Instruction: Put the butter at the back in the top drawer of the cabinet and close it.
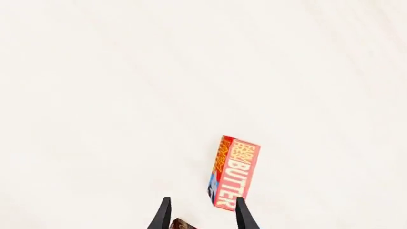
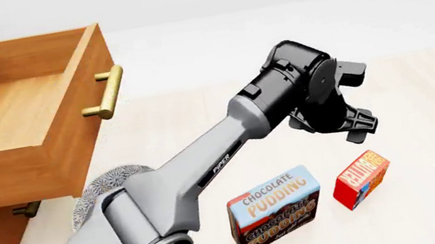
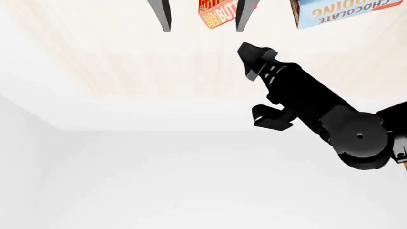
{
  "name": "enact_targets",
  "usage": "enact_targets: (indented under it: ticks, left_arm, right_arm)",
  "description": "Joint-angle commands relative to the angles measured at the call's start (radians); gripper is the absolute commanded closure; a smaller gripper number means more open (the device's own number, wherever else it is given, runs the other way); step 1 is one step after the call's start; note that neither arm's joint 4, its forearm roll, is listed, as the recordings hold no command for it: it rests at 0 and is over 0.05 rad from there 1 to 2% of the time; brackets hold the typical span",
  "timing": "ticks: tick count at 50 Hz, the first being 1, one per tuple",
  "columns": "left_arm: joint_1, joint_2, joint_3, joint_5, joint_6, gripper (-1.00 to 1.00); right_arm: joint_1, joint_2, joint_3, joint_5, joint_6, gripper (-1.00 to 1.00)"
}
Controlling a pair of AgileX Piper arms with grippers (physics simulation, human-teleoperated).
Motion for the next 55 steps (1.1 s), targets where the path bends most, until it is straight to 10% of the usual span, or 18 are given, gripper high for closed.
enact_targets:
  ticks: [1,55]
  left_arm:
    - [-0.026,0.044,-0.014,0.000,-0.017,-1.00]
    - [-0.076,0.164,-0.068,0.000,-0.035,-1.00]
  right_arm:
    - [0.000,0.000,0.000,0.000,0.000,-1.00]
    - [0.000,0.000,0.000,0.000,0.000,-1.00]
